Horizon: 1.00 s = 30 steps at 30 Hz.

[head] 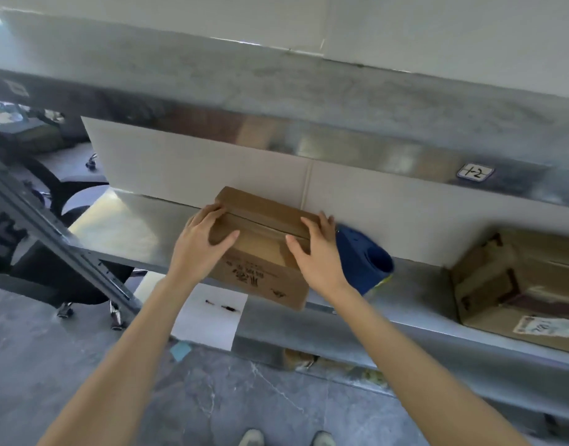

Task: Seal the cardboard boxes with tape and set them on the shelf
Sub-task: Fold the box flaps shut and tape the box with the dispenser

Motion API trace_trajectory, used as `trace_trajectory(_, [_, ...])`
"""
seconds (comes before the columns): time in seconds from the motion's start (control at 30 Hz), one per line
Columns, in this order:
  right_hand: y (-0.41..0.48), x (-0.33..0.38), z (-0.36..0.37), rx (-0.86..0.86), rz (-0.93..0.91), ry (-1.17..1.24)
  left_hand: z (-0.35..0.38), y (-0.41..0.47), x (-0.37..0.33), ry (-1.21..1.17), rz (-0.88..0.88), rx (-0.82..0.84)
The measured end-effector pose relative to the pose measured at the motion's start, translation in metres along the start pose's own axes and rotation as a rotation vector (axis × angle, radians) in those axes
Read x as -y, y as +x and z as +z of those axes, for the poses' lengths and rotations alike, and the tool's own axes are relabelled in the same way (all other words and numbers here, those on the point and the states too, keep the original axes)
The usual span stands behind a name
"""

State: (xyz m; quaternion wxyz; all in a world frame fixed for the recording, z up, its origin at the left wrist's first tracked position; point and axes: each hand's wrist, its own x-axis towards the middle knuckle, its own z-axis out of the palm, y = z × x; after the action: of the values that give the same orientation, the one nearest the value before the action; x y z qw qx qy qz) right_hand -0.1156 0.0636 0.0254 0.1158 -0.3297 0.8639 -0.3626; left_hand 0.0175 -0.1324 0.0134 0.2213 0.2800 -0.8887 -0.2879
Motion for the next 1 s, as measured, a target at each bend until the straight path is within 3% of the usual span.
trace_trajectory(0.27, [0.018,0.009,-0.005,0.087,0.07,-0.056,-0.013,0.003,0.012,0.139,0.109,-0.115])
trace_trajectory(0.43, [0.015,0.011,0.0,0.053,0.081,-0.095,-0.008,0.021,0.024,-0.152,0.17,0.046])
trace_trajectory(0.5, [0.015,0.011,0.002,0.046,0.084,-0.135,-0.002,0.019,0.026,-0.249,0.164,0.034])
trace_trajectory(0.7, [0.018,0.009,0.002,0.075,0.092,-0.196,0.003,0.022,0.029,-0.276,0.168,0.01])
trace_trajectory(0.83, [0.016,0.006,0.003,0.055,0.086,-0.095,0.004,0.019,0.03,-0.279,0.171,0.013])
trace_trajectory(1.0, [0.018,0.008,0.002,0.086,0.073,-0.201,0.005,0.022,0.03,-0.307,0.16,-0.005])
